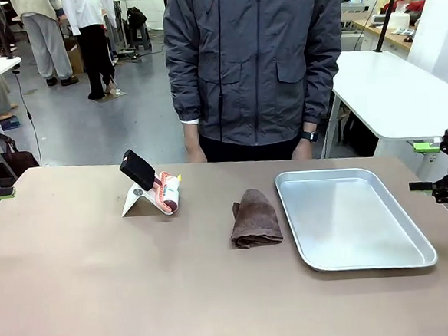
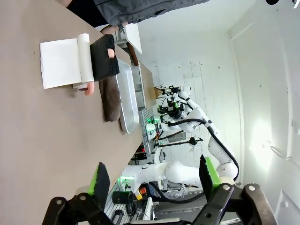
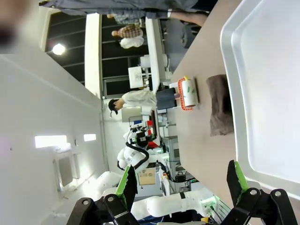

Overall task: Clean the surface of the table.
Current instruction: Return the Lint Roller and towel to their original positions.

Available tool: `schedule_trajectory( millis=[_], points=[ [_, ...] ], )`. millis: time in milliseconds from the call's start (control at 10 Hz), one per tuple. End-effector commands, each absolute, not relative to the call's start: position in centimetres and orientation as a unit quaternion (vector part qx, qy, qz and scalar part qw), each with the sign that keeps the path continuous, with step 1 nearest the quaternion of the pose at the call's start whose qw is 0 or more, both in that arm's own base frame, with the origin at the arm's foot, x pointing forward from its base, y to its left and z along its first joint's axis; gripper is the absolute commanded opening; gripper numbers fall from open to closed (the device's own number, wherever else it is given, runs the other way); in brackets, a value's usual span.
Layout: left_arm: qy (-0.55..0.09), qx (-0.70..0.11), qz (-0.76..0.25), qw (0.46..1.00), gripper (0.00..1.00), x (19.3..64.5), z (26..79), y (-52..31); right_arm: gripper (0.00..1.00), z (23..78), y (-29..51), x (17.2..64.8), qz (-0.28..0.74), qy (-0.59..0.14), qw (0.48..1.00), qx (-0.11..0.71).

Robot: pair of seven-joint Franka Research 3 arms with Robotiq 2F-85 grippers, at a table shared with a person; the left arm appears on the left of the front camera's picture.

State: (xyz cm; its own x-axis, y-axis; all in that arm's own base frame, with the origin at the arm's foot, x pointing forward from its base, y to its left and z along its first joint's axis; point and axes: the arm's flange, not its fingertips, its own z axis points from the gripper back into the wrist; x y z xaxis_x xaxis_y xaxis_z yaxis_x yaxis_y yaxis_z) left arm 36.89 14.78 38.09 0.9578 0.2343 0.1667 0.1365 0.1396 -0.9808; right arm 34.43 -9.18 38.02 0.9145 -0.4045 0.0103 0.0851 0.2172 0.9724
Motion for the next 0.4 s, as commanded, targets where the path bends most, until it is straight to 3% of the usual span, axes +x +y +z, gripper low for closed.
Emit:
schedule_trajectory(
  millis=[0, 300],
  points=[
    [-0.139, -0.651, 0.034, 0.745, 1.00, 36.68, 38.50, 14.85, 1.00, 38.41, -9.21, 34.22, -0.161, -0.126, 0.768, 0.607],
    [-0.139, -0.651, 0.034, 0.745, 1.00, 36.68, 38.50, 14.85, 1.00, 38.41, -9.21, 34.22, -0.161, -0.126, 0.768, 0.607]
  ],
)
